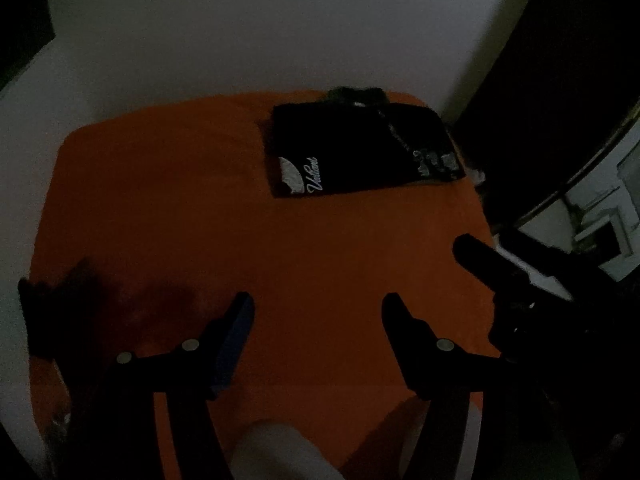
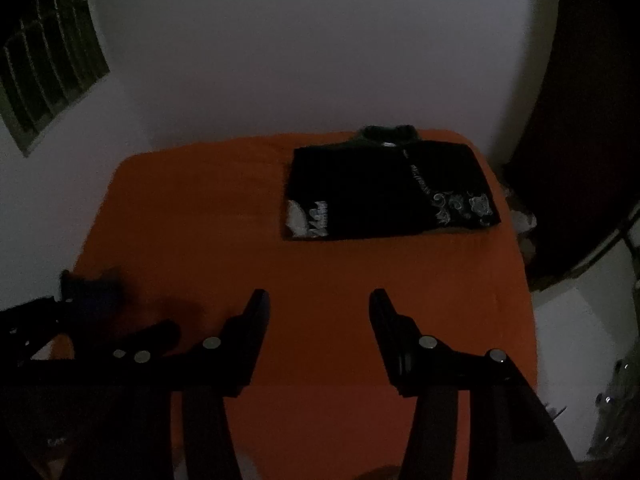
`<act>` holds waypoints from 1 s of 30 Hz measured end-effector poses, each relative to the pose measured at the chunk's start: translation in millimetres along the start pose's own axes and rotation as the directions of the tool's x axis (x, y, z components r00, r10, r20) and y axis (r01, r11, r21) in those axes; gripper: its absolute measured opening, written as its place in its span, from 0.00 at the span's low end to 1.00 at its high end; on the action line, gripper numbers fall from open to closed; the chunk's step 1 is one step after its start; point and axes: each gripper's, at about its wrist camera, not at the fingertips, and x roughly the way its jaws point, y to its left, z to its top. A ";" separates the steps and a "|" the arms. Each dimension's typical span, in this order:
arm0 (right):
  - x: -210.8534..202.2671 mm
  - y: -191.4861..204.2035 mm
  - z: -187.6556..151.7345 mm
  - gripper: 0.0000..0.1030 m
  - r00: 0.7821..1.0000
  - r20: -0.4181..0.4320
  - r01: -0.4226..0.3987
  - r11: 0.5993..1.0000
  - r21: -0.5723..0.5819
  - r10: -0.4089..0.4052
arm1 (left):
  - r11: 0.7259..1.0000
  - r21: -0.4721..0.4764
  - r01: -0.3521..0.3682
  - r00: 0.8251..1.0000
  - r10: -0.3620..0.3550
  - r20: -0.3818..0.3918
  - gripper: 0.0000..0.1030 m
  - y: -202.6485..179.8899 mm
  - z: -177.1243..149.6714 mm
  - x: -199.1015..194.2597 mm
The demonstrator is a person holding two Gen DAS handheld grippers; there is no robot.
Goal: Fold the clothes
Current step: 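Open both grippers and pull them back from the folded bundle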
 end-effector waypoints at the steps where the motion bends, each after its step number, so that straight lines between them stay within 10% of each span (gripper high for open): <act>1: -12.0 6.1 -6.8 0.50 1.000 0.009 -0.013 1.000 0.009 0.013 | 1.000 -0.010 -0.014 1.000 0.014 0.026 0.66 0.9 -8.8 -16.9; 11: -77.6 19.0 -49.7 0.63 0.995 0.101 -0.011 1.000 0.007 0.010 | 0.995 -0.045 -0.087 0.988 0.091 0.123 0.77 -11.2 -42.6 -45.5; 24: 19.7 7.1 -77.6 0.79 0.989 0.148 0.004 1.000 -0.030 0.001 | 0.991 0.009 -0.133 0.974 0.129 0.188 0.77 13.9 -67.7 60.3; 30: 72.5 8.9 -114.3 0.80 0.994 0.110 0.011 0.999 -0.037 -0.007 | 0.970 -0.028 -0.241 0.941 0.240 0.239 0.77 33.7 -104.9 103.6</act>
